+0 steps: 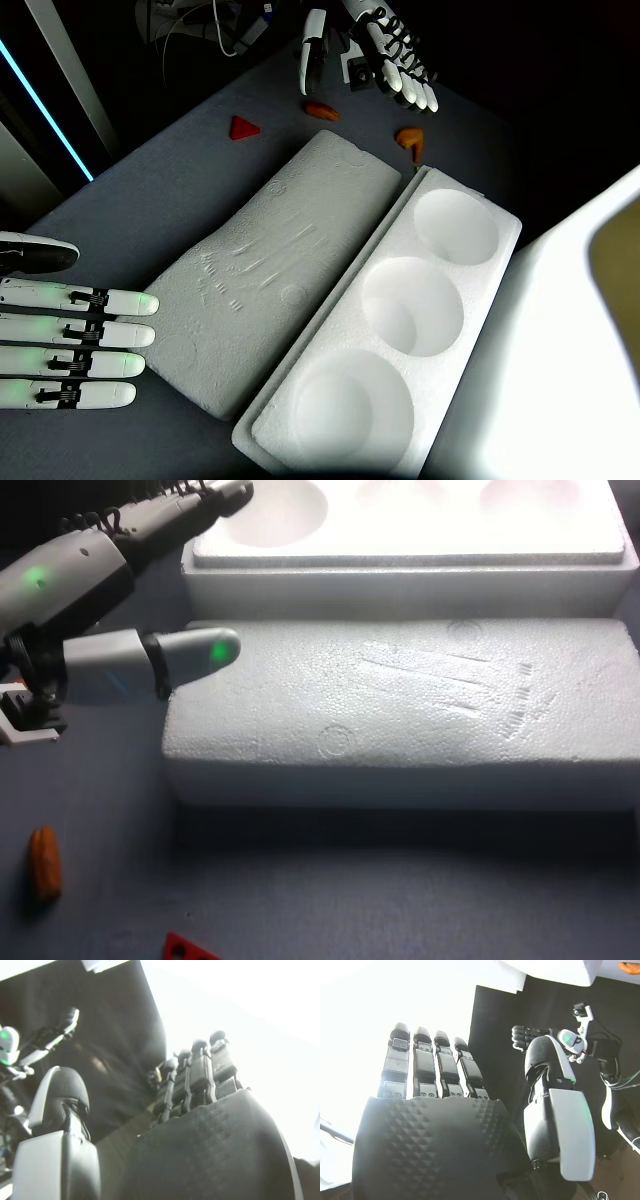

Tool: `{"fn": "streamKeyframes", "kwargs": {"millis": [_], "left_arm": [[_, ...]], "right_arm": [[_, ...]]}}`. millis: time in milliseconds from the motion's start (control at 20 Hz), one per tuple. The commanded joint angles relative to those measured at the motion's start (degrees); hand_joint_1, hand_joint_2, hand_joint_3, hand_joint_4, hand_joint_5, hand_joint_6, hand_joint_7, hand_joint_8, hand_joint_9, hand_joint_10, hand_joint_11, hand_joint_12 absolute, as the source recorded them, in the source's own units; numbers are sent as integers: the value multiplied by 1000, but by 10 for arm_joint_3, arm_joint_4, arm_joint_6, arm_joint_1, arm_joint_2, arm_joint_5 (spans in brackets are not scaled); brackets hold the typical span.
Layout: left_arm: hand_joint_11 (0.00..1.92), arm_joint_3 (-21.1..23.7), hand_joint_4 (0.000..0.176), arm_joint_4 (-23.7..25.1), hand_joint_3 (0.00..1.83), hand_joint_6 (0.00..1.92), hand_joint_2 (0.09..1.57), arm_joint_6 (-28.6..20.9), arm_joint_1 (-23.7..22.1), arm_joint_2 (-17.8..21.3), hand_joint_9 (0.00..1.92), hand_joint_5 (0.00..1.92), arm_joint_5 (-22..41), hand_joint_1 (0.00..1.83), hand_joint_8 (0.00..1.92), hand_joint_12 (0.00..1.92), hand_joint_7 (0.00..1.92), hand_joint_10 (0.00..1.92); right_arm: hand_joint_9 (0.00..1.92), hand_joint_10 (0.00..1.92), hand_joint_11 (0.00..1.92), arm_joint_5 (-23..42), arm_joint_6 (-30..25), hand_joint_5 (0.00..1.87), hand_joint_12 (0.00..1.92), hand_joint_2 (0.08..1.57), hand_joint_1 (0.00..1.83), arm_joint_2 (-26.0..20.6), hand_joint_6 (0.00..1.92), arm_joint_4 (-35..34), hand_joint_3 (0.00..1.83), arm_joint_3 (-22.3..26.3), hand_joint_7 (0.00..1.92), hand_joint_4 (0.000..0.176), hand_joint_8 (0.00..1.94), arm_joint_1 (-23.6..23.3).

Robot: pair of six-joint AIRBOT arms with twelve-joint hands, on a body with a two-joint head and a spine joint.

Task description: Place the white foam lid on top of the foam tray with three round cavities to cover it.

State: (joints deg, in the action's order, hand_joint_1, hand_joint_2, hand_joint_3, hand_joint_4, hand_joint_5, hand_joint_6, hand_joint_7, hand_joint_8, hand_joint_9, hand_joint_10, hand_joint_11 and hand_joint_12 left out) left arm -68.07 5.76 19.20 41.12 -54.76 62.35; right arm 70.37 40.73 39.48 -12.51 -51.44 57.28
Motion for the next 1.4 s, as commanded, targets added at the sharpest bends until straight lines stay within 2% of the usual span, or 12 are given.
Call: {"fn": "streamKeyframes", "kwargs": {"millis": [0,50,100,250,400,450,600,700,950,1150,1250,1350], "left_arm": [[0,2,28,-21,13,0,1240,-2,-1,4,0,0,68,323,0,0,0,0],[0,5,31,-29,8,0,1234,4,4,4,0,0,68,348,0,0,0,0],[0,8,49,-35,0,0,1211,7,8,5,0,0,68,374,0,0,0,0],[0,17,20,-67,0,0,1151,21,28,9,0,0,74,365,0,0,0,0],[0,40,26,-125,0,0,1095,47,65,19,0,0,100,405,0,0,0,0],[0,47,3,-146,0,0,1079,53,78,21,0,0,109,432,0,0,0,0],[0,61,0,-190,0,0,1064,57,120,26,0,0,132,458,0,0,0,0],[0,72,0,-210,0,0,1059,61,145,36,0,0,130,464,0,0,0,0],[0,80,4,-213,0,0,1014,71,175,63,0,0,79,373,0,0,0,0],[0,71,0,-198,0,15,999,73,174,64,0,40,18,406,0,0,0,0],[0,68,18,-191,0,22,980,71,174,60,0,76,-2,432,0,0,0,0],[0,62,8,-187,0,22,969,71,170,51,0,87,-21,454,0,0,0,0]], "right_arm": [[0,0,13,74,1,0,13,1321,342,-8,0,-17,40,0,0,0,0,-4],[0,0,26,75,4,0,23,1320,363,-8,0,-24,31,1,0,0,0,-3],[0,0,4,75,5,0,295,1348,381,-8,0,-27,0,1,0,0,0,-2],[0,0,0,76,18,0,959,1294,484,-7,0,-48,0,6,0,0,0,2],[0,0,0,83,31,0,1004,1244,517,-1,0,-78,0,13,0,0,0,10],[0,0,0,84,34,0,1115,1233,511,2,0,-86,0,14,0,0,0,12],[0,0,0,86,40,0,1146,1249,595,12,0,-106,6,15,0,0,0,17],[0,0,0,86,44,0,1143,1242,597,22,0,-120,2,15,0,0,0,21],[0,0,0,71,56,0,524,1187,570,33,0,-138,0,14,0,0,0,29],[0,0,0,35,70,0,474,1172,537,37,0,-144,0,10,0,0,0,23],[0,0,0,16,80,0,198,1166,527,38,0,-146,0,7,0,0,0,17],[0,0,0,5,84,0,7,1160,547,44,0,-150,0,2,0,0,0,11]]}}
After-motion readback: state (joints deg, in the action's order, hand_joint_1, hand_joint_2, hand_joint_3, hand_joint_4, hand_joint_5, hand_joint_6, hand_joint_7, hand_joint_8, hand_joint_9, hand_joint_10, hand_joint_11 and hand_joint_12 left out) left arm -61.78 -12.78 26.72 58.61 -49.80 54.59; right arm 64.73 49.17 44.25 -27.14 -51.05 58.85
